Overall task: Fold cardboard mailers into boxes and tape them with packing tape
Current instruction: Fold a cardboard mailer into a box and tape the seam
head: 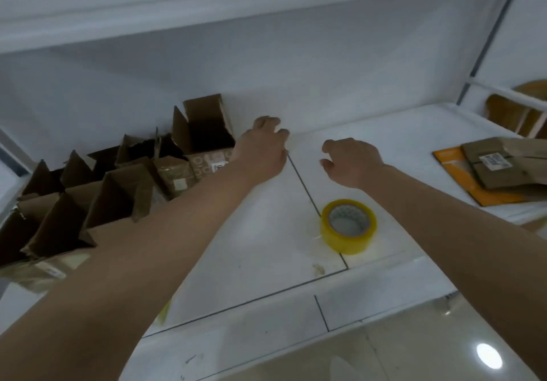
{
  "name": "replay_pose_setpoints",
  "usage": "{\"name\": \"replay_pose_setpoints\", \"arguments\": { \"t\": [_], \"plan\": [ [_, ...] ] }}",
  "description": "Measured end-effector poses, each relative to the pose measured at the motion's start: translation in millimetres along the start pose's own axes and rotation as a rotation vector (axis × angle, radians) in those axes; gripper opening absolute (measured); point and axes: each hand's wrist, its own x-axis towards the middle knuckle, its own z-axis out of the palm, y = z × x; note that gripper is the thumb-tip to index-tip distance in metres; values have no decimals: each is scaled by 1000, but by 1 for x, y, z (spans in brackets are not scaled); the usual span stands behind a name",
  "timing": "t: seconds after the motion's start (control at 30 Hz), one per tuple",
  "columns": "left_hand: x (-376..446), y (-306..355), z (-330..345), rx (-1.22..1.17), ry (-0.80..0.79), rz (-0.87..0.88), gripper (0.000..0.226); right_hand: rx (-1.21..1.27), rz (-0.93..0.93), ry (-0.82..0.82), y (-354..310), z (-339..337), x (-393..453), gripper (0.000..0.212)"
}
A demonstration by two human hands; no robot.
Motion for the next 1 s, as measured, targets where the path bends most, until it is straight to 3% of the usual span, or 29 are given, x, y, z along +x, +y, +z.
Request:
{"name": "replay_pose_setpoints", "arguments": {
  "t": [0.2, 0.5, 0.73, 1.0],
  "plan": [
    [35, 139, -10, -140, 47, 170, 47, -70, 179, -3, 116, -17, -79, 39],
    [73, 319, -14, -276, -12, 373, 45, -41, 495, -46, 266, -25, -194, 33],
    [109, 374, 18, -309, -99, 446, 47, -23, 670, -87, 334, 6, -222, 26],
    [186, 402, 72, -425, -226, 288, 48, 87, 774, -95, 407, 45, -175, 32]
  ]
}}
